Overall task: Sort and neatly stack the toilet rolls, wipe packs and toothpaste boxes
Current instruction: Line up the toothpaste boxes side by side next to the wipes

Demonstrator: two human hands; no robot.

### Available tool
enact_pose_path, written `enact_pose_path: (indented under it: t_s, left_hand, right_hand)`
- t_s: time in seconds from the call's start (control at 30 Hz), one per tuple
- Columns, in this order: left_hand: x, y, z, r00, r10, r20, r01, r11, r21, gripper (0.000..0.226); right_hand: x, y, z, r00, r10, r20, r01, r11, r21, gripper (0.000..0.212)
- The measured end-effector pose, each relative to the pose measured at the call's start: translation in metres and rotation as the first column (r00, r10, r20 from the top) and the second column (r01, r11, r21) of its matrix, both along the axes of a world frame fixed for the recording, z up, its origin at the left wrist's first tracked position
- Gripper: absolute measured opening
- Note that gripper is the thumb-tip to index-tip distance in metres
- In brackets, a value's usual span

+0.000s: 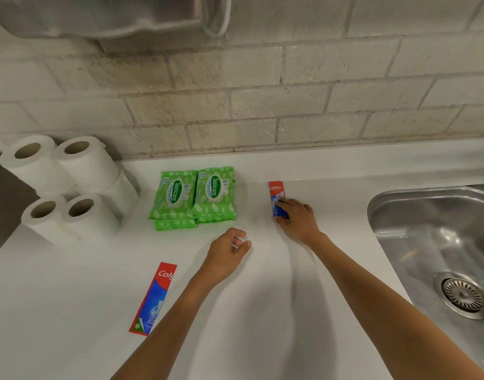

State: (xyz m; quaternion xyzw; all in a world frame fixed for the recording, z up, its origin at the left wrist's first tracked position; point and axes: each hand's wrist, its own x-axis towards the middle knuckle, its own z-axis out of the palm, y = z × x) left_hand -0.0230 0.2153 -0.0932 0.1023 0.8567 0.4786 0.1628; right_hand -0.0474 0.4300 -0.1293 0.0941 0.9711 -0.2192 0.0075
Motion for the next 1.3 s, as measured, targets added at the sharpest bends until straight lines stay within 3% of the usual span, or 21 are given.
enact_pose_path:
  t_s: [0.4, 0.63, 0.87, 1.1, 1.2, 1.3]
  left_hand:
    - [0.002, -0.005, -0.001, 1.000, 0.005, 0.004, -0.005, 1.000, -0.022, 0.027]
    - [0.004, -0.016, 0.005, 0.999, 0.033, -0.036, -0.034, 0.999, -0.034, 0.027]
    - [0.012, -0.070, 0.005, 0.976, 0.175, -0.132, -0.203, 0.950, -0.238, 0.028]
    - [0.039, -0.133, 0.001, 0.928, 0.301, -0.220, -0.372, 0.770, -0.518, 0.043]
    - [0.053, -0.140, -0.003, 0.941, 0.281, -0.187, -0.335, 0.715, -0.614, 0.051]
    - [0.062, -0.138, -0.007, 0.947, 0.238, -0.215, -0.320, 0.677, -0.663, 0.044]
  right_hand:
    - [-0.004, 0.002, 0.004, 1.000, -0.004, 0.014, 0.004, 1.000, -0.005, 0.049]
    - [0.009, -0.010, 0.010, 0.993, -0.054, -0.108, 0.036, 0.987, -0.158, 0.053]
    - [0.046, -0.061, 0.024, 0.961, -0.084, -0.264, 0.009, 0.963, -0.271, 0.037]
    - [0.076, -0.139, 0.042, 0.986, 0.042, -0.162, -0.096, 0.934, -0.343, 0.034]
    - [0.083, -0.165, 0.044, 0.991, 0.068, -0.117, -0.107, 0.920, -0.376, 0.033]
    - [0.092, -0.182, 0.042, 0.994, 0.064, -0.087, -0.094, 0.911, -0.402, 0.031]
